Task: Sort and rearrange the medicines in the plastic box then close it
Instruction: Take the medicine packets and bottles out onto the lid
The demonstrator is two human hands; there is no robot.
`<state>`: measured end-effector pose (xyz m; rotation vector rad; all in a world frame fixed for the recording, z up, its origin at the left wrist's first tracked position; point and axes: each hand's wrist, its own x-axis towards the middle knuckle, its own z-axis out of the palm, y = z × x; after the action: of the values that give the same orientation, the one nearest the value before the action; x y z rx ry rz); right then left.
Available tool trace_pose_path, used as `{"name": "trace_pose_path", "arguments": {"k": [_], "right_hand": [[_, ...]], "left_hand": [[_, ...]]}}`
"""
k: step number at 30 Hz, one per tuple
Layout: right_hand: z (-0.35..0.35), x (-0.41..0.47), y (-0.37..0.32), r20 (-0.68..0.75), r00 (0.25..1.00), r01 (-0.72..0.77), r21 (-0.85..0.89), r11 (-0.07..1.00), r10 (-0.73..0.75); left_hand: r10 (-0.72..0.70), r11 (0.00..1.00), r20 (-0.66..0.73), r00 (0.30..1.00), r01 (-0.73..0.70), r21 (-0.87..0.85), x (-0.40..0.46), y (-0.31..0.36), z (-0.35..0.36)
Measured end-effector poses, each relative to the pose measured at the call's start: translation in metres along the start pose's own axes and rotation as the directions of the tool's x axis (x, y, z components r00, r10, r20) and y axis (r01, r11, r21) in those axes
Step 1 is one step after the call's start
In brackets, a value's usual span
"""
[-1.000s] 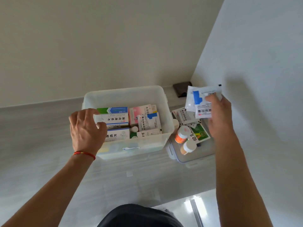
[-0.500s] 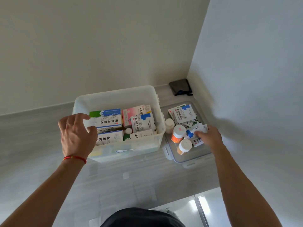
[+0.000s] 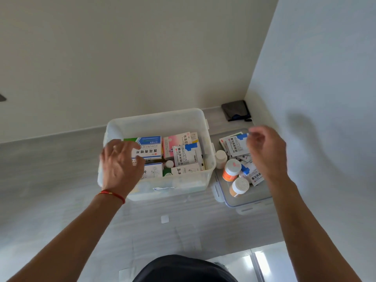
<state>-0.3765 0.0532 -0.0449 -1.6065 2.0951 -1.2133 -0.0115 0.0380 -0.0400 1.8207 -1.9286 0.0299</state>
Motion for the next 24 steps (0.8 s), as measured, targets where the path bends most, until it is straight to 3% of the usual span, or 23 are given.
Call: {"name": "trace_pose_path", "arguments": {"k": [2,3,5,7,8,10,14,17,19,22,24], "right_hand": [[0.011,0.005,-0.048,0.005,0.970,0.239,0.157,0.958,-0.243],[0.022,0.008,-0.070,0.077,0.937,0.323,0.190,0.927,-0.342],[0.051,0.014,-0.100,0.370,0.825,0.400,0.153,0.904,-0.428],[0.084,0.016,-0.111,0.662,0.675,0.503,-0.089,0.860,-0.327],[0.098,0.014,-0.112,0.736,0.627,0.580,-0.221,0.784,-0.257],[0.118,0.008,-0.110,0.785,0.601,0.665,-0.390,0.637,-0.148],[0.135,-0.002,-0.104,0.748,0.657,0.646,-0.493,0.583,-0.096],[0.124,-0.003,-0.105,0.746,0.640,0.671,-0.428,0.605,-0.182],[0.107,-0.002,-0.107,0.678,0.679,0.643,-0.363,0.675,-0.282],[0.062,-0.002,-0.098,0.339,0.893,0.356,-0.135,0.925,-0.295],[0.027,-0.004,-0.072,0.104,0.991,0.073,0.095,0.993,-0.083]], "left_hand": [[0.052,0.995,0.086,0.995,-0.045,-0.087,0.001,0.023,0.006],[0.084,0.993,0.131,0.988,-0.073,-0.092,0.001,0.031,0.009],[0.092,0.993,0.197,0.976,-0.076,-0.087,0.001,0.035,0.013],[-0.011,0.991,0.239,0.971,0.043,-0.129,0.004,0.032,0.012],[-0.056,0.984,0.249,0.967,0.095,-0.148,0.004,0.031,0.011],[-0.095,0.980,0.248,0.964,0.135,-0.149,0.004,0.033,0.009],[-0.120,0.979,0.239,0.964,0.155,-0.133,0.003,0.037,0.008],[-0.130,0.978,0.232,0.964,0.164,-0.132,0.003,0.035,0.008],[-0.110,0.981,0.215,0.970,0.142,-0.136,0.001,0.035,0.009],[-0.087,0.985,0.187,0.978,0.112,-0.128,-0.002,0.033,0.011],[-0.076,0.990,0.174,0.982,0.095,-0.102,-0.001,0.033,0.012]]}}
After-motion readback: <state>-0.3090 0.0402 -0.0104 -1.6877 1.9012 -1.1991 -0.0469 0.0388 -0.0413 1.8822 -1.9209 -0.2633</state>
